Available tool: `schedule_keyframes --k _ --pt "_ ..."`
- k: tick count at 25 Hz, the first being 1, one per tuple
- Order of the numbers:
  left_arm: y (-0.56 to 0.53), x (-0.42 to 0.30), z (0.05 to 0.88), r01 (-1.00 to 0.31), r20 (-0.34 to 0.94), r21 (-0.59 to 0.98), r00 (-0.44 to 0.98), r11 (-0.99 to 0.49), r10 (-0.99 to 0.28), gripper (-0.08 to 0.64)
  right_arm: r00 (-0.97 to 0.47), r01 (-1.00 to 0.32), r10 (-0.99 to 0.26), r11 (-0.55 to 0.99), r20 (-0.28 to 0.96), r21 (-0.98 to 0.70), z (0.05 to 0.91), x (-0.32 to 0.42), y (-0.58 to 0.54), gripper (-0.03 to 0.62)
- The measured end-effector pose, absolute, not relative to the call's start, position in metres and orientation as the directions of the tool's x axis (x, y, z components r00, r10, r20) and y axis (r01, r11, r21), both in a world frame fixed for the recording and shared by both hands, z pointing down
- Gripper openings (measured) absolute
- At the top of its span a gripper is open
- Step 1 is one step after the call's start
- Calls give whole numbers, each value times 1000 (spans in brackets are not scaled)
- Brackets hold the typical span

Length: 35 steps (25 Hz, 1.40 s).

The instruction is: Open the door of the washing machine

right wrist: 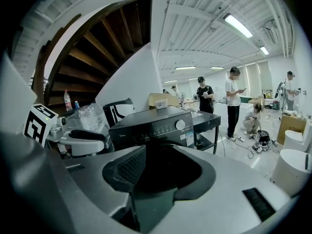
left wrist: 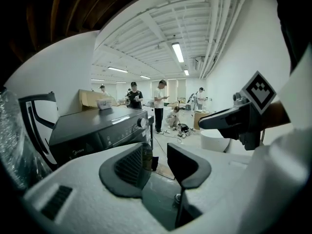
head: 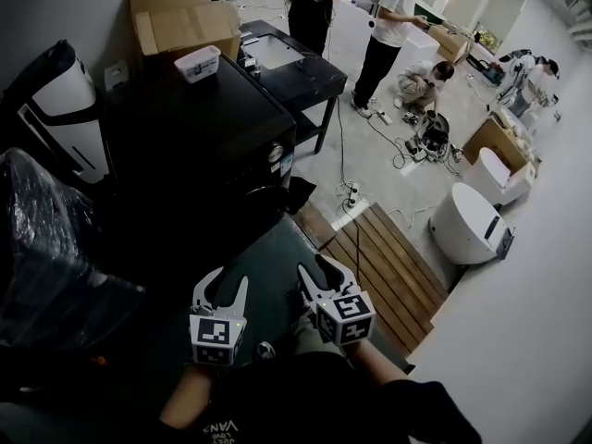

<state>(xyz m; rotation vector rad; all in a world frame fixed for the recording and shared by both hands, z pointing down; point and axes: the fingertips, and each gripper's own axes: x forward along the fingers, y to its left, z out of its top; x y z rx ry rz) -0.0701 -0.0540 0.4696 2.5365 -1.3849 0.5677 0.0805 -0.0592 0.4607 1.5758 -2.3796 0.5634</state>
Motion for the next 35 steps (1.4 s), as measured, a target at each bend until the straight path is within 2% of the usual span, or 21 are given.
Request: schedule_keyframes --k 9,16,26,35 --pt "-130 -52 483 -897 485 -30 373 -442 -791 152 -514 -834 -721 546 465 -77 483 96 -148 166" --pt "-188 -44 523 -908 573 -108 276 -405 -772 152 -573 -743 -630 670 524 -6 516 111 -218 172" --pt "-261 -37 580 -846 677 -292 147 -447 -721 167 -611 -546 -472 833 635 94 592 121 -301 179" --pt "-308 -44 627 -774 740 -398 47 -493 -671 183 -625 -331 -341 930 703 158 653 91 -362 184"
